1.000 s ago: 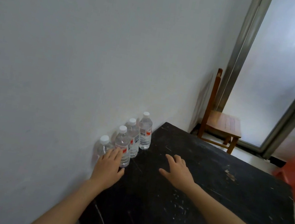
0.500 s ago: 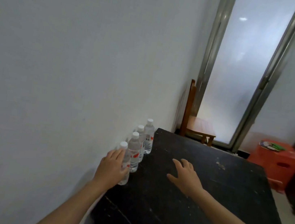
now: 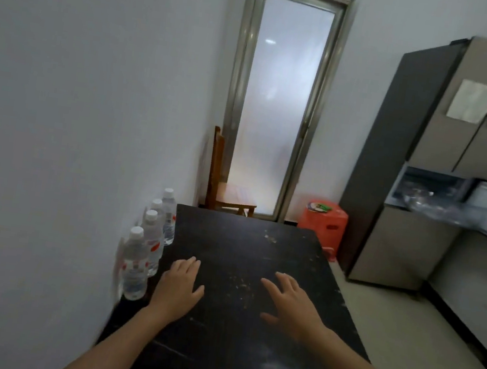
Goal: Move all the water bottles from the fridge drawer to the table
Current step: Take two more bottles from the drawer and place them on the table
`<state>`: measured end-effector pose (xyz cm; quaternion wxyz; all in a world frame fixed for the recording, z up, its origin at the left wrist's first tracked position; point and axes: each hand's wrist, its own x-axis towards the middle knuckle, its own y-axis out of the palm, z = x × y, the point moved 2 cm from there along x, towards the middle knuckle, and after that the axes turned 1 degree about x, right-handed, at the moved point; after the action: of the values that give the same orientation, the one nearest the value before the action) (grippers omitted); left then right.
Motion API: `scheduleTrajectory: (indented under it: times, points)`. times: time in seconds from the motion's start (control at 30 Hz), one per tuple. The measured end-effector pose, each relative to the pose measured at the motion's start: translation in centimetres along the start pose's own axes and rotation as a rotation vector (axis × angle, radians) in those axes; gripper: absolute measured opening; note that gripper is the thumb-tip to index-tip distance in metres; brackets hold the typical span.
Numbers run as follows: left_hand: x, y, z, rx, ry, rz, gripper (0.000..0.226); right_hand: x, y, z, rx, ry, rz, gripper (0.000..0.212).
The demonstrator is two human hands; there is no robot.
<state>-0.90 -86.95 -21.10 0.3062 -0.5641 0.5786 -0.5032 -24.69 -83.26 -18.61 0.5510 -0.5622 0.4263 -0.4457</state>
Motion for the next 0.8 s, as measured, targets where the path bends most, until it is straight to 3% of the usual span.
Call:
scheduleTrajectory:
  times: [0.3, 0.53, 0.8]
  points:
    - [-3.5, 2.5, -11.6, -0.030, 0.317, 0.061, 0.060, -14.5, 0.3, -5.0, 0.077, 0.274, -0.001, 0.072]
    - [-14.2, 7.8, -20.2, 0.011, 0.527, 0.287, 0.060, -32.3, 3.0, -7.2, 0.149, 0.564, 0.067, 0.072]
    - [-26.4, 10.2, -32.7, -0.028, 0.866, 0.376, 0.060, -53.7, 4.1, -6.1, 0.202, 0.959, 0.057, 0.070]
